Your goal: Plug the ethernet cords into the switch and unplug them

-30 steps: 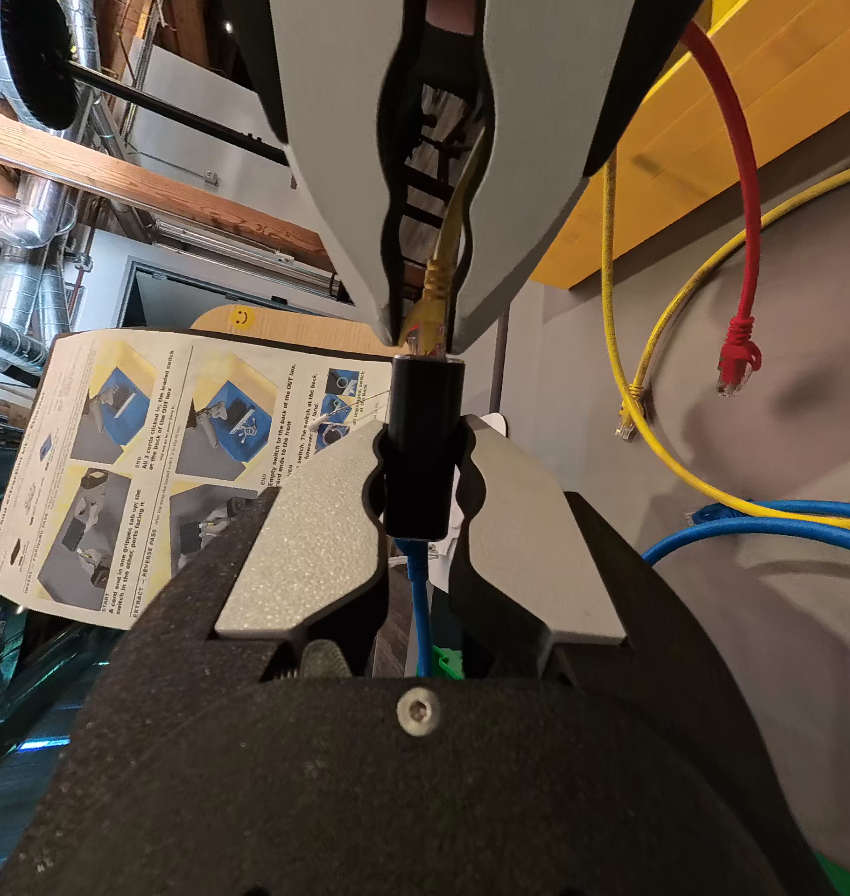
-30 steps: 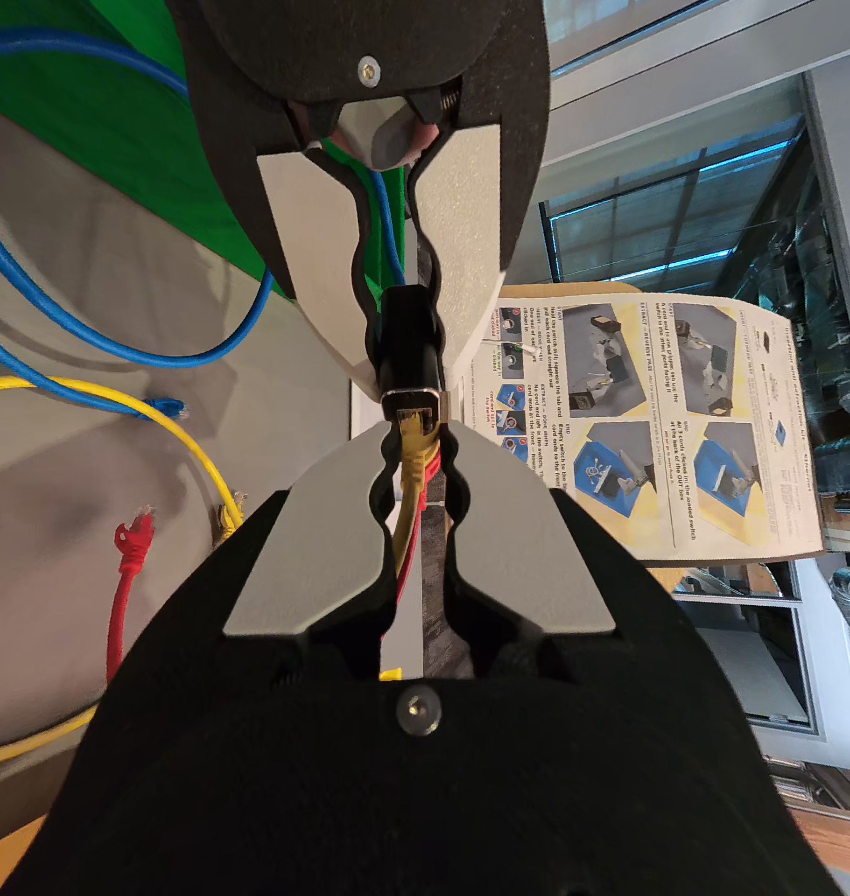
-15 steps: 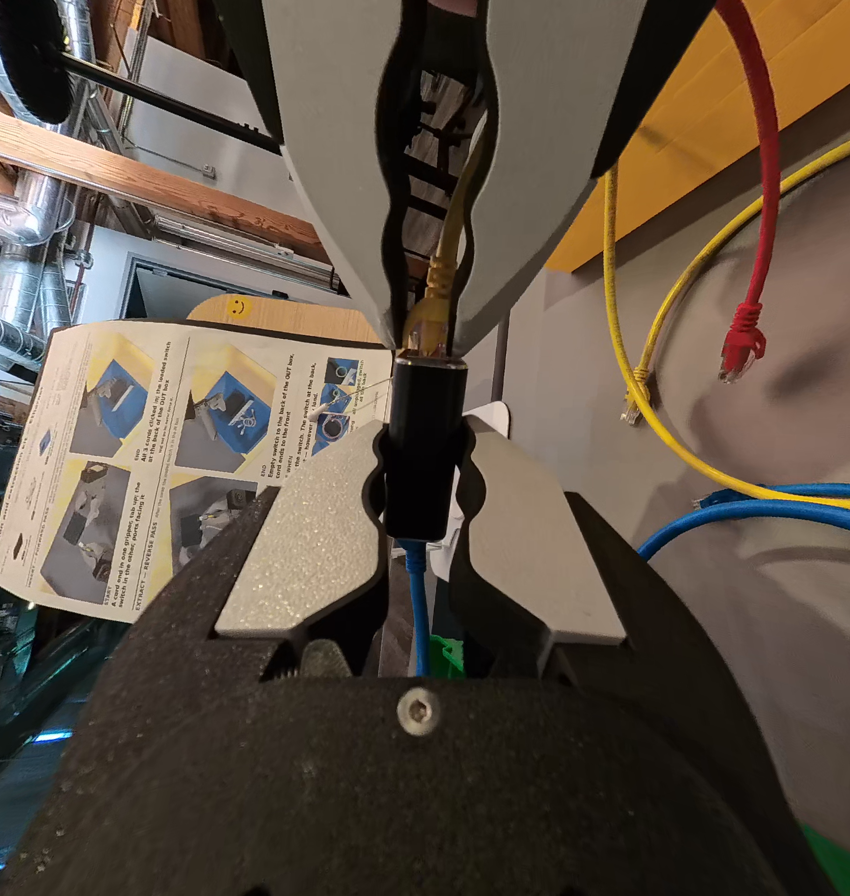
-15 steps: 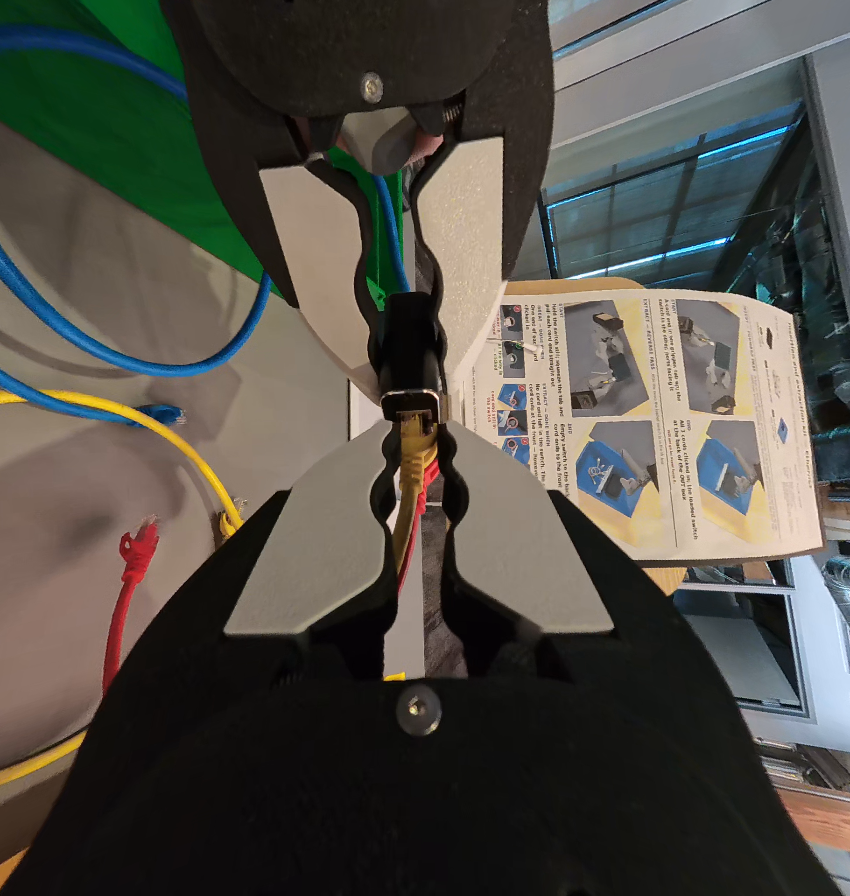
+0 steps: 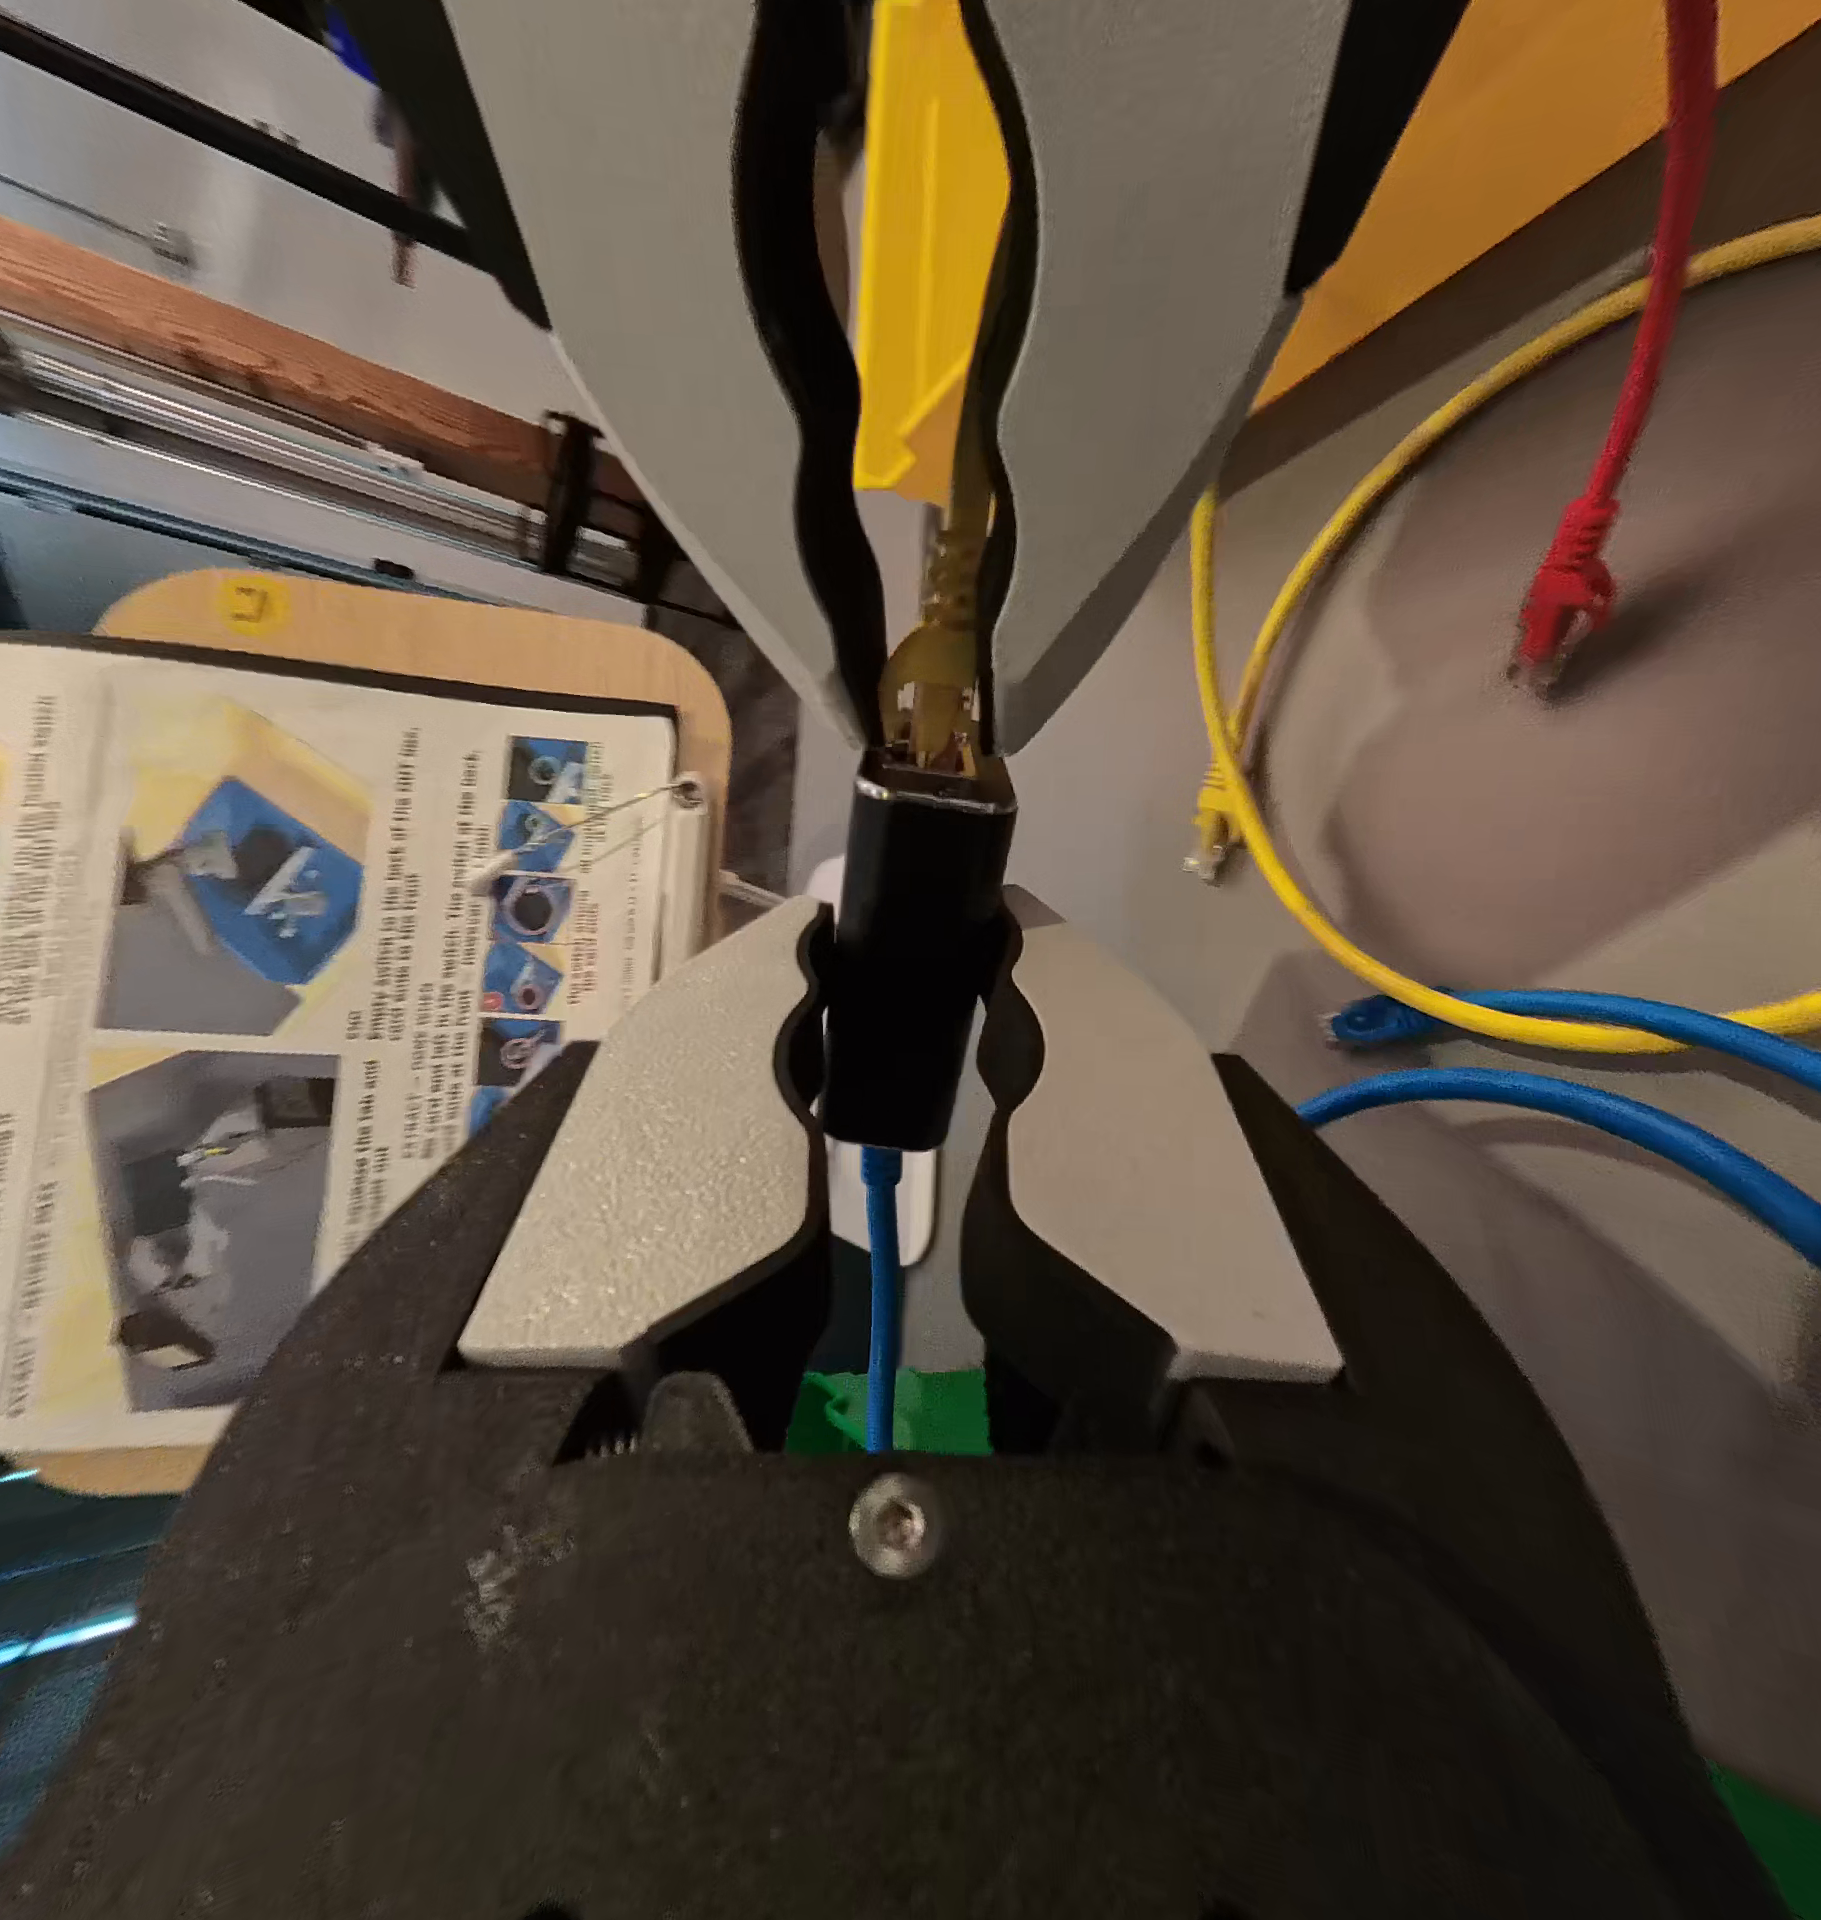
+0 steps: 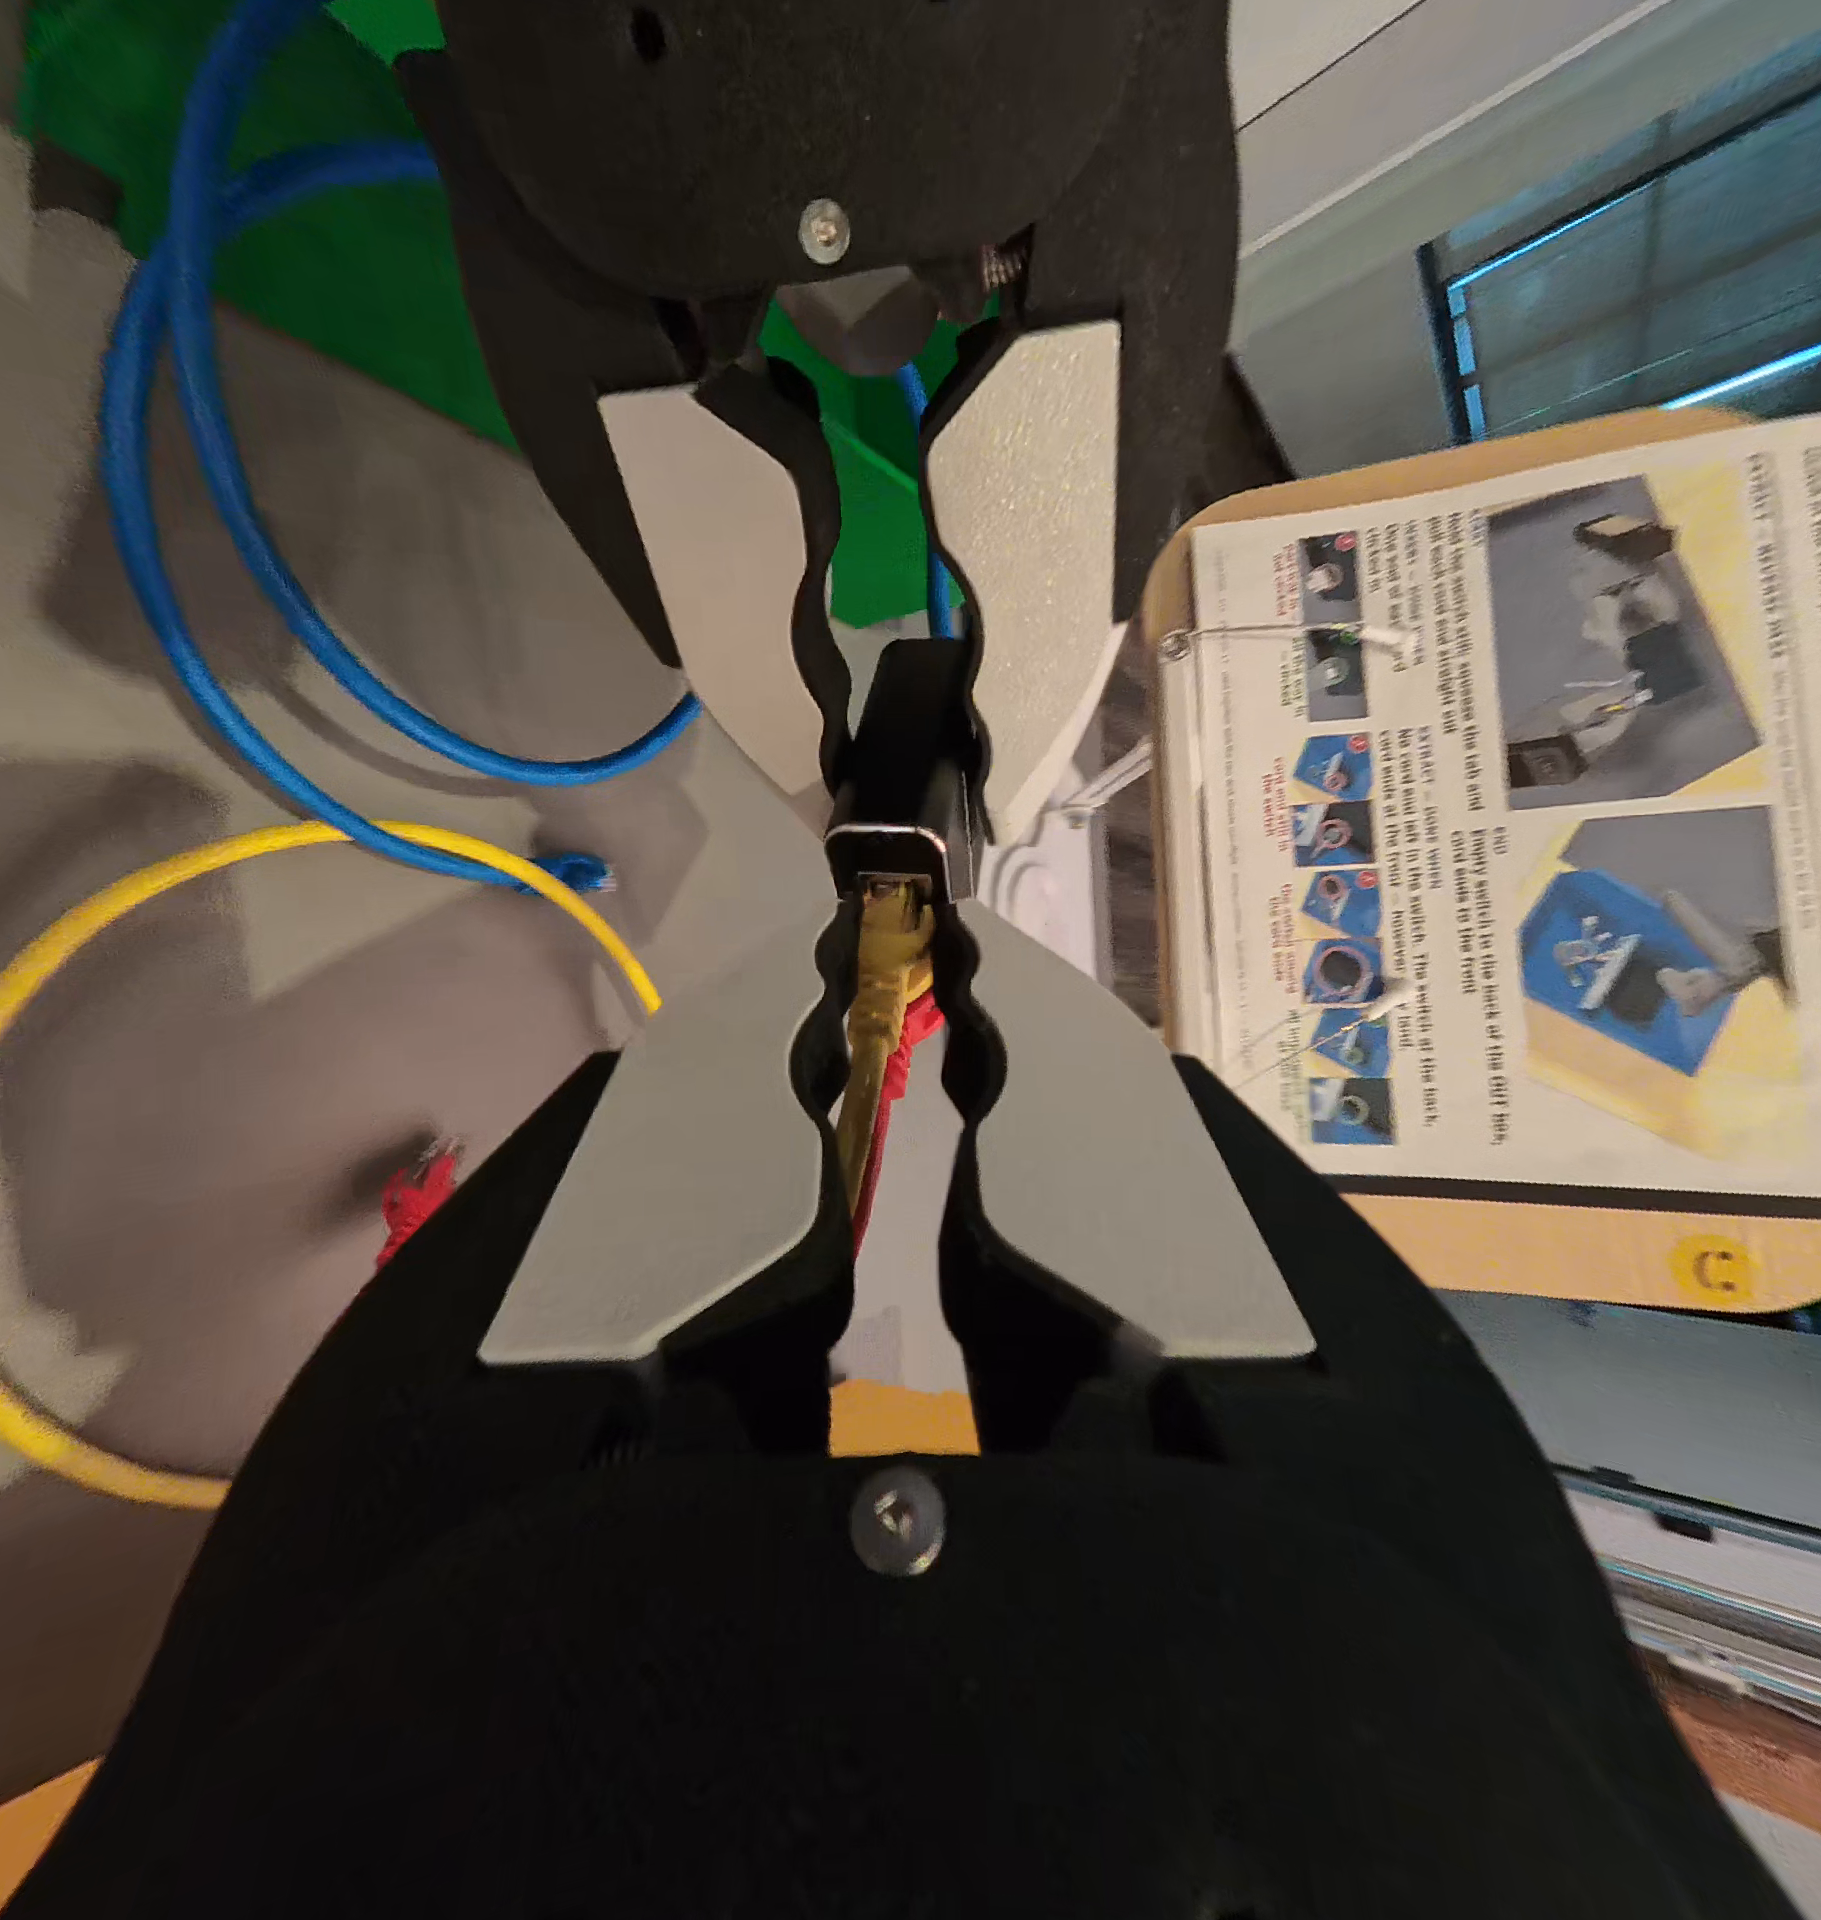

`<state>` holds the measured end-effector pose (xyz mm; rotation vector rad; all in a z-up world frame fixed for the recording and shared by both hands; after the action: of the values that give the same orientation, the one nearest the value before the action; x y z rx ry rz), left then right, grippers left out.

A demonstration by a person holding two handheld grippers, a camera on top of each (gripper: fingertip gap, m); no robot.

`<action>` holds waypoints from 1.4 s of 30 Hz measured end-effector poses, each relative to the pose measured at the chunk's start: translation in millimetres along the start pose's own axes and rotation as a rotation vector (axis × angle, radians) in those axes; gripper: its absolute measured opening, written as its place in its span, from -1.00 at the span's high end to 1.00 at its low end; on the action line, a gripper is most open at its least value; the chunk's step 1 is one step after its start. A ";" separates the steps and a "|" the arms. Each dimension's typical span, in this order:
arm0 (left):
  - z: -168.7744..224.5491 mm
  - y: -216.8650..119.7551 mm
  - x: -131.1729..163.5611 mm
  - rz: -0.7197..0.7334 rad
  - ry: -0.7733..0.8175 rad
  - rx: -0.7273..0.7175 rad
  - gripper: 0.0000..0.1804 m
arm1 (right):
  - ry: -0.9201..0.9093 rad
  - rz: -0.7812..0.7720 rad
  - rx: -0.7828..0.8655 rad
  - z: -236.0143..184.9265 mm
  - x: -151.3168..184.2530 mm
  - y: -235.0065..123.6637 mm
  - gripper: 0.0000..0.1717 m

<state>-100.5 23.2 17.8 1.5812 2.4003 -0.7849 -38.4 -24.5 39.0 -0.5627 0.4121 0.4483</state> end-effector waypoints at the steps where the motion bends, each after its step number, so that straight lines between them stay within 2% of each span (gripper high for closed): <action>1: 1.7 1.8 0.0 -0.011 -0.019 0.026 0.72 | 0.008 -0.008 -0.012 -1.1 1.7 0.2 0.83; 10: 22.1 15.5 -0.6 -0.047 -0.033 0.158 0.71 | 0.071 -0.072 -0.173 -16.7 13.6 -1.3 0.82; 30: 36.3 21.5 -20.8 0.025 -0.112 0.281 0.71 | 0.148 -0.109 -0.304 -27.9 16.8 -22.9 0.82; 31: 36.3 21.7 -18.1 0.003 -0.111 0.281 0.72 | 0.143 -0.102 -0.353 -31.2 15.4 -28.1 0.82; 32: 25.6 22.8 3.7 -0.158 -0.078 0.172 0.72 | 0.165 -0.009 -0.455 -41.9 4.3 -37.6 0.83; 33: 18.2 17.6 28.4 -0.278 -0.063 0.127 0.72 | 0.175 0.014 -0.468 -42.7 -0.9 -45.7 0.83; 34: 13.5 9.9 36.7 -0.245 -0.134 0.130 0.72 | 0.143 -0.015 -0.356 -30.6 2.5 -47.3 0.83; 36: 0.2 -6.5 15.6 -0.055 -0.266 0.131 0.73 | 0.158 0.045 -0.262 -15.7 3.6 -50.5 0.83; 37: -6.3 -11.1 3.2 0.009 -0.262 0.100 0.73 | 0.155 0.091 -0.232 -10.5 1.4 -52.1 0.83; 39: -9.7 -13.2 -9.0 0.022 -0.211 0.073 0.73 | 0.157 0.132 -0.196 -3.8 -0.9 -57.0 0.83; 42: -10.6 -12.4 -8.4 -0.031 -0.190 0.057 0.73 | 0.153 0.190 -0.069 12.3 0.1 -71.5 0.83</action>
<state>-106.4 18.1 34.4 1.4213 2.2911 -0.9708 1.0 -71.2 78.0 -0.6297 0.6017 0.6052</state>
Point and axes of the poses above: each gripper's, where its closed fingertips meet, y out along the fingers, x out of its underside, z = x × y across the jaws, the point moved 5 cm from there along -y, back along the fingers, and after that the axes turned 9 degrees about z, right-handed, at the moved point
